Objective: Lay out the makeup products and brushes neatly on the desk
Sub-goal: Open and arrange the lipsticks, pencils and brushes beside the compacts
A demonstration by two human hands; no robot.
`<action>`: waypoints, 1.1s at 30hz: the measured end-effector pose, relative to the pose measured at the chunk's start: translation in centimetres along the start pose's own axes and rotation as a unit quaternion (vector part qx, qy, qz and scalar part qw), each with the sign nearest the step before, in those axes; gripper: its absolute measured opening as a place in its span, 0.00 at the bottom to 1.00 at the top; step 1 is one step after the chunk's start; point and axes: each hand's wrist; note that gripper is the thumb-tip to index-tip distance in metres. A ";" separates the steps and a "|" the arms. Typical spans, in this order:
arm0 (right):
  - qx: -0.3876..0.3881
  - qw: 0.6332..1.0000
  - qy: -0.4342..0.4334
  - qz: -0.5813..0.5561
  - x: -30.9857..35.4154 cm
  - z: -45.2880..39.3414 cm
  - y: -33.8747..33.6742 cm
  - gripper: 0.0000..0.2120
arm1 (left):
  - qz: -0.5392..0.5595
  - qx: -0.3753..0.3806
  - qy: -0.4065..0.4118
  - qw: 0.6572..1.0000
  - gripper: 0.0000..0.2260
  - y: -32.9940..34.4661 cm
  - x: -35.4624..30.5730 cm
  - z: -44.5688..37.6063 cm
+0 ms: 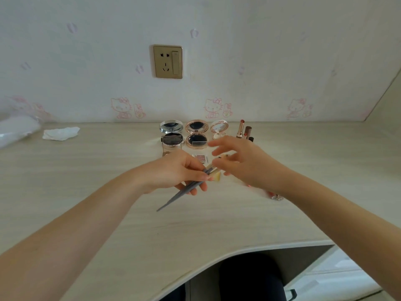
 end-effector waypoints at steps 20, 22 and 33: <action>-0.009 0.997 0.073 0.034 -5.3 1.2 4.6 0.06 | -0.288 -0.123 0.079 0.946 0.08 2.0 4.7 0.3; -0.019 0.995 0.040 0.087 -5.3 1.2 4.9 0.06 | -0.313 -0.147 0.104 0.932 0.08 2.5 5.1 0.2; -0.087 0.969 -0.073 0.221 -7.0 1.4 5.7 0.11 | -0.380 -0.263 0.213 0.861 0.15 2.9 8.1 0.8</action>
Point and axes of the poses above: each hand's wrist, its own z-axis away from the middle knuckle, its own y-axis out of the palm, x = y × z, and after that the axes turned 6 degrees about -z, right-handed
